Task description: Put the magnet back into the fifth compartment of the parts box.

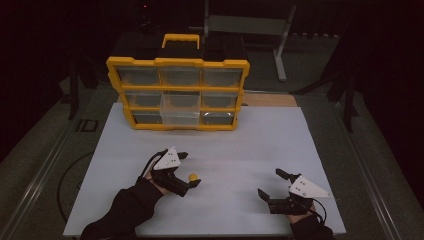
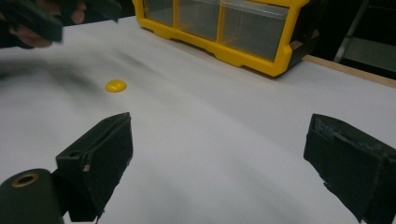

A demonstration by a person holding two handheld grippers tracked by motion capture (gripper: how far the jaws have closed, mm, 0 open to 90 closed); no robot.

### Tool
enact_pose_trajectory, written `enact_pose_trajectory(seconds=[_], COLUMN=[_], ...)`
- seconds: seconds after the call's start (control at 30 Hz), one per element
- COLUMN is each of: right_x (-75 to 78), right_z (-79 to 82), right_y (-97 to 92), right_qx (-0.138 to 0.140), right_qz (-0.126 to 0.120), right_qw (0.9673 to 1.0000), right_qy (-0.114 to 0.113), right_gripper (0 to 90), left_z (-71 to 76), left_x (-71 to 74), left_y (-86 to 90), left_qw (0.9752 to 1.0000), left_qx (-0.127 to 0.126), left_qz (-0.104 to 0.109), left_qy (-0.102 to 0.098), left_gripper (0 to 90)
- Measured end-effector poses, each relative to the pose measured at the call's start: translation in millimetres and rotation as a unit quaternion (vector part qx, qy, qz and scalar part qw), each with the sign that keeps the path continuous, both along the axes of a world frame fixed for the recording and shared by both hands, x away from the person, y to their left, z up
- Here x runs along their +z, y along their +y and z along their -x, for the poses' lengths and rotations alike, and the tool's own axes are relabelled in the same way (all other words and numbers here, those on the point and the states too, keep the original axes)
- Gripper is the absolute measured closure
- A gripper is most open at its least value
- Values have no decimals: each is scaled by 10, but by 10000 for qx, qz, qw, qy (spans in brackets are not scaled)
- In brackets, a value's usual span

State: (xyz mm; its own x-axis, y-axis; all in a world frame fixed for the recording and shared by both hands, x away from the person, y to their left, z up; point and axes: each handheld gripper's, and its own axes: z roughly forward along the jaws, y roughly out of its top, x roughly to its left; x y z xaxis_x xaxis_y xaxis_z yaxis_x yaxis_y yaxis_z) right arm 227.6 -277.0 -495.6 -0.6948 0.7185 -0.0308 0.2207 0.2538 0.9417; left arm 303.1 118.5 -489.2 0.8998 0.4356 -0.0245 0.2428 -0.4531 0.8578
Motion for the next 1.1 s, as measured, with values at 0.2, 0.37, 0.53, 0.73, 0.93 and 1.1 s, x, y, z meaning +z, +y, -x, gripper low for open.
enact_pose_trajectory(seconds=[0.2, 0.37, 0.53, 0.73, 0.93, 1.1], right_x=[-9, -8, -9, -7, -5, -6], right_z=[-7, -3, -3, 1, 3, 2], right_y=[5, 12, 16, 21, 23, 19], right_qx=[7, 24, 28, 55, 65, 52], right_qz=[17, 42, 67, 67, 58, 59], right_qw=[10000, 10000, 10000, 10000, 10000, 10000], right_qy=[11, 13, 0, -3, -3, -9], right_gripper=[84, 84, 84, 84, 84, 85], left_z=[-4, -16, -51, -86, -132, -151], left_x=[-104, -171, -230, -247, -281, -294], left_y=[-42, -73, -87, -82, -98, -108], left_qw=[9993, 9979, 9959, 9945, 9920, 9899], left_qx=[-112, -186, -192, -240, -176, -164], left_qz=[-316, -522, -747, -841, -1056, -1210], left_qy=[193, 331, 477, 574, 664, 714], left_gripper=[15, 44, 121, 228, 349, 421])
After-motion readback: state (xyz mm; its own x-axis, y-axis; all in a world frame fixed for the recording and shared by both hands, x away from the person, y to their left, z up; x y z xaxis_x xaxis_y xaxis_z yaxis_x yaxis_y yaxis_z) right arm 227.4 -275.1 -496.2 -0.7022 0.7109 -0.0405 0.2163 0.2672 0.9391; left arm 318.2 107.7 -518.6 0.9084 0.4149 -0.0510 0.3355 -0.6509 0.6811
